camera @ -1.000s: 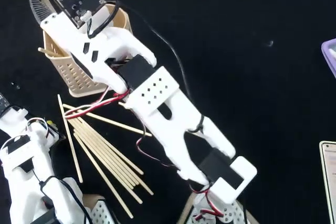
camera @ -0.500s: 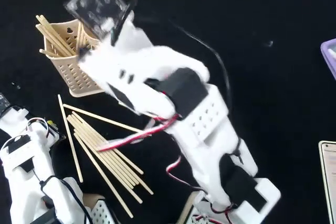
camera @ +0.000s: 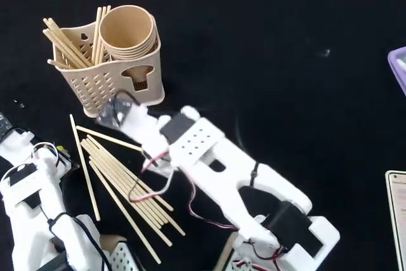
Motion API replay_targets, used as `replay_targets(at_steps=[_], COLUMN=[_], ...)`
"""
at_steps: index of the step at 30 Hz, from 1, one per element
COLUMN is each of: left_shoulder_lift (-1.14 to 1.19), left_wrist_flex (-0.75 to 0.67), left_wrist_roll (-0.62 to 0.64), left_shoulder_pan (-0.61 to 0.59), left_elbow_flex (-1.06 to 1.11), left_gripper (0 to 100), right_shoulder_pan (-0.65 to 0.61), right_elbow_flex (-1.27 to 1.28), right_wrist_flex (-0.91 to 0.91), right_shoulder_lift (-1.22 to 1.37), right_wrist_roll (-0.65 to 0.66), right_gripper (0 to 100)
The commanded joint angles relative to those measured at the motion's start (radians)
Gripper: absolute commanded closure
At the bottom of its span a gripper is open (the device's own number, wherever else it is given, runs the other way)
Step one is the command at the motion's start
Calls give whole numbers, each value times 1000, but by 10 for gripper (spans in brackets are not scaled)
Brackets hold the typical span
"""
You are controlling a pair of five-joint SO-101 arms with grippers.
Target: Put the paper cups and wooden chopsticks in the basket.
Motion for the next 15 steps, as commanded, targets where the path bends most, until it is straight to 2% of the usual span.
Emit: replay_targets(at_steps=[1, 6, 10, 15], left_shoulder_lift=[-11, -21, -21, -21], left_wrist_flex=[-9, -14, -14, -14], left_wrist_roll=[0, 0, 0, 0], left_shoulder_pan=[15, 42, 42, 42], left_elbow_flex=[-36, -18, -18, -19], left_gripper=[784, 784, 784, 784], right_shoulder_pan=[20, 32, 109, 183], right_elbow_flex=[64, 65, 56, -5], right_wrist_flex=[-133, -288, -384, -341], right_shoulder_lift=[10, 147, 245, 306], right_wrist_roll=[14, 26, 98, 109], right_gripper=[691, 682, 684, 685])
